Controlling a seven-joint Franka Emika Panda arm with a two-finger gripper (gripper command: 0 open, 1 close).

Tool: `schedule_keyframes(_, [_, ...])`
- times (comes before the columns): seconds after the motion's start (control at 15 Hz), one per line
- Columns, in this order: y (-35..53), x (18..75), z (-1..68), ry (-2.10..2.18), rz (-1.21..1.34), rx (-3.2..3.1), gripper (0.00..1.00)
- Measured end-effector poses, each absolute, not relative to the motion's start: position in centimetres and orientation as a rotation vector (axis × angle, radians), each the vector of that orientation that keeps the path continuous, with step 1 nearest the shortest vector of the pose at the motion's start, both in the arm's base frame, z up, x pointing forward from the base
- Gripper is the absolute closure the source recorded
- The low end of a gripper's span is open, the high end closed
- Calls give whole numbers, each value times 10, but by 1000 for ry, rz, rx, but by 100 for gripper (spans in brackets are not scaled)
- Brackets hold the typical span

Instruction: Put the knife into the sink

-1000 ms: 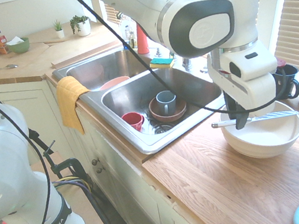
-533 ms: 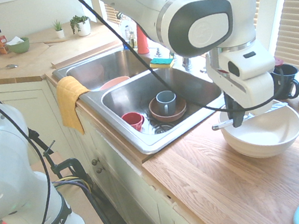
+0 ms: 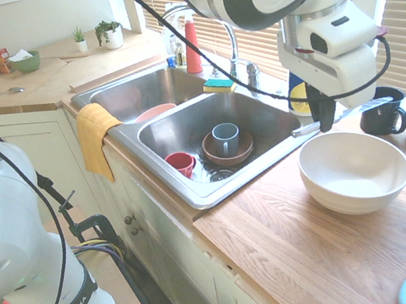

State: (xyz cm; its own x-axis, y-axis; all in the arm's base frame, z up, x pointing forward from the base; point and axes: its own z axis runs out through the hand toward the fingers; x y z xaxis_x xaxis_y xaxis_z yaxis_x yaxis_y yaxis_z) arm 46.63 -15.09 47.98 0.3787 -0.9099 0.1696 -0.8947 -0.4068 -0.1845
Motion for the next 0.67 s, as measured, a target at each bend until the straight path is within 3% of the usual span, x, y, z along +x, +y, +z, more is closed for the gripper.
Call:
schedule_keyframes(0.27, [-49,475,506,1435,-388,-2670,100])
schedule_keyframes(0.67, [68,475,435,1242,-300,-2808,100])
